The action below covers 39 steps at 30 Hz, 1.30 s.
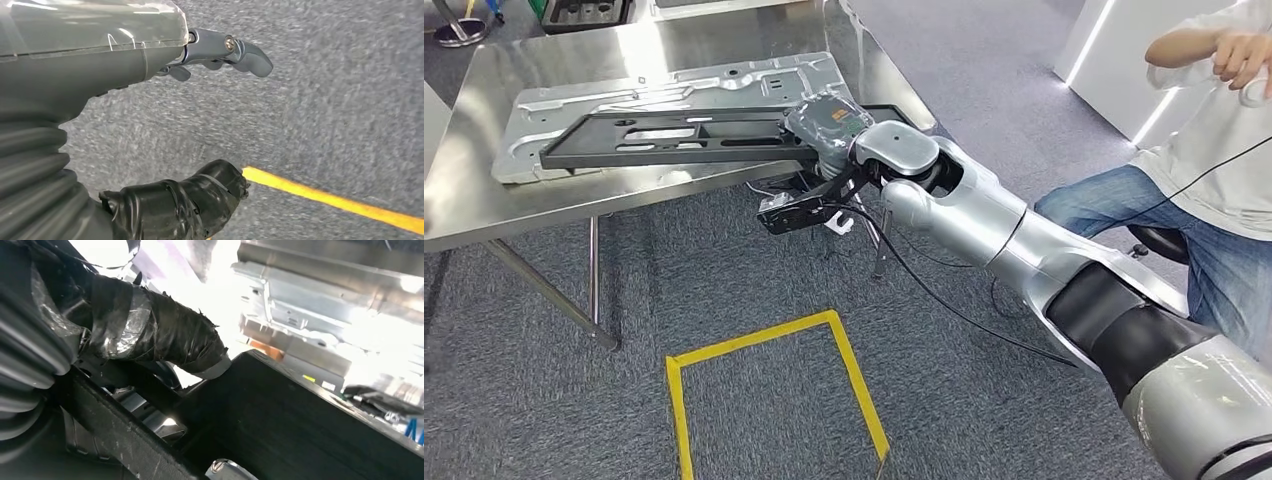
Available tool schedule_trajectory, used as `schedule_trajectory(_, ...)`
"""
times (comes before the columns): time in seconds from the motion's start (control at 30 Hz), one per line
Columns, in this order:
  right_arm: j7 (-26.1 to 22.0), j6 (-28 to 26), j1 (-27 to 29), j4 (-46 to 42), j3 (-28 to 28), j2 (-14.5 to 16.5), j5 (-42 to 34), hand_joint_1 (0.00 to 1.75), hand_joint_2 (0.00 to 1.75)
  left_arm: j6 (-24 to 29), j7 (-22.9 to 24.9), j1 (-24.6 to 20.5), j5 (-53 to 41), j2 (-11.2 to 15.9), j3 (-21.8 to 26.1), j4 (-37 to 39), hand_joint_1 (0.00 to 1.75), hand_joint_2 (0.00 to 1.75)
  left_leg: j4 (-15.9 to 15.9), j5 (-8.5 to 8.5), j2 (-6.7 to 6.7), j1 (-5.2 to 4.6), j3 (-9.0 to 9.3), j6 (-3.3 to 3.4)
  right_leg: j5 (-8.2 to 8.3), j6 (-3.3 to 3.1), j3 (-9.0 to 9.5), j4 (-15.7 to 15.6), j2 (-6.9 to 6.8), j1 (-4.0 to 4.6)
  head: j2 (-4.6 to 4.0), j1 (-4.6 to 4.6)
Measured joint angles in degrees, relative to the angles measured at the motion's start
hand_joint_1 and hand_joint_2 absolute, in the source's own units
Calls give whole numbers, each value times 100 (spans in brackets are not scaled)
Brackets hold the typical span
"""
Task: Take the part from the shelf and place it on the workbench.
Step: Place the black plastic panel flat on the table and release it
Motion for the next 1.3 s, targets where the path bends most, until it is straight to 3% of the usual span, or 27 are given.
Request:
schedule_trajectory(0.07,-4,4,-18,6,0,0,4,175,175,4,5,-17,2,2,1,0,0,175,9,-81,3,-12,36,-72,107,-78,140,-394,3,20,1,-6)
schedule_trajectory(0.13,-7,10,-20,10,0,1,11,175,175,6,13,-25,3,6,1,-1,0,175,13,-111,6,-19,78,-138,48,-186,207,-425,17,35,2,-6)
schedule_trajectory(0.2,-3,13,-27,15,0,-4,15,175,175,7,16,-26,2,7,1,-2,0,175,211,-127,16,-9,21,-201,16,-263,304,-455,20,20,1,-8)
schedule_trajectory(0.27,1,15,-49,19,0,-9,15,175,175,8,17,-32,2,6,1,-2,0,175,812,-240,26,8,-331,-258,-54,-313,420,-475,22,10,0,-16)
schedule_trajectory(0.33,0,20,-38,26,0,-9,15,175,175,8,19,-28,2,2,0,-2,0,175,1481,-504,27,15,-827,-290,-151,-328,531,-478,32,15,0,-21)
schedule_trajectory(0.4,-1,25,-8,35,0,-9,15,175,175,8,25,-13,1,-7,-1,-2,0,175,1602,-598,27,13,-1103,-270,-267,-328,676,-478,42,34,0,-21)
schedule_trajectory(0.43,-1,26,-1,39,0,-9,15,175,175,8,28,-8,1,-10,-2,-2,0,175,1385,-456,27,3,-1108,-234,-331,-327,766,-479,44,50,0,-21)
schedule_trajectory(0.5,-1,27,-4,47,0,-10,15,175,175,8,32,1,1,-2,-1,-3,0,175,647,185,15,-45,-969,-107,-461,-322,946,-489,41,79,0,-19)
schedule_trajectory(0.57,-1,29,-12,61,0,-11,15,175,175,9,34,10,1,13,-1,-3,0,175,147,626,-5,-107,-840,5,-558,-282,1058,-529,57,88,0,-22)
schedule_trajectory(0.63,-2,30,-12,69,0,-10,15,175,175,10,37,16,1,19,-2,-4,0,175,8,650,-13,-131,-750,54,-556,-221,1112,-520,74,96,1,-22)
schedule_trajectory(0.7,-5,28,-22,67,0,-14,15,175,175,10,37,16,2,19,-2,-4,0,175,-101,654,-6,-102,-599,77,-503,-174,1042,-312,64,98,1,-19)
schedule_trajectory(0.77,-7,21,-45,69,0,-16,15,175,175,10,34,2,2,19,-2,-4,0,175,-155,608,0,-72,-455,97,-557,-122,712,245,49,88,1,-16)
schedule_trajectory(0.83,-24,15,-35,79,0,-16,15,175,175,10,27,-13,2,13,-3,-4,0,175,-159,512,-3,-64,-353,112,-829,-65,238,894,43,68,0,-14)
schedule_trajectory(0.9,-42,14,9,97,0,-17,15,175,175,10,19,-4,2,4,-4,-4,0,175,-149,387,-18,-48,-217,100,-1076,-23,-77,1064,36,40,0,-14)
schedule_trajectory(0.93,-44,14,25,108,0,-17,15,175,175,10,16,5,1,1,-4,-4,0,175,-136,317,-28,-39,-138,85,-1036,-6,-115,900,29,27,0,-14)
schedule_trajectory(0.97,-44,13,28,118,0,-18,15,175,175,10,16,12,2,0,-5,-4,0,175,-115,239,-36,-30,-57,67,-843,4,-85,598,20,13,0,-14)
schedule_trajectory(1.03,-47,10,13,144,1,-20,16,175,175,12,16,16,1,1,-6,-4,0,175,-40,65,-49,-26,48,10,-206,-3,25,-94,-4,-7,0,-22)
schedule_trajectory(1.07,-51,7,4,156,3,-18,17,175,175,16,16,5,1,1,-7,-4,0,175,2,-18,-53,-31,65,-27,25,-36,72,-298,-15,-5,0,-26)
schedule_trajectory(1.1,-57,4,1,166,4,-21,17,175,175,20,17,0,1,1,-7,-4,0,175,48,-78,-54,-39,86,-69,150,-83,98,-394,-18,2,1,-29)
schedule_trajectory(1.2,-65,-2,-6,187,7,-26,25,175,175,31,17,-10,2,9,-8,-5,0,175,205,-127,-38,-44,112,-173,92,-234,207,-392,-12,3,1,-39)
schedule_trajectory(1.23,-65,-3,-15,197,7,-27,29,175,175,37,16,-16,2,10,-9,-6,0,175,364,-133,-26,-35,34,-205,65,-268,256,-400,-14,-5,1,-50)
schedule_trajectory(1.3,-61,-6,-27,214,7,-29,42,175,175,50,14,-23,3,9,-10,-7,0,175,948,-251,3,-8,-334,-275,3,-306,344,-412,-3,-10,0,-64)
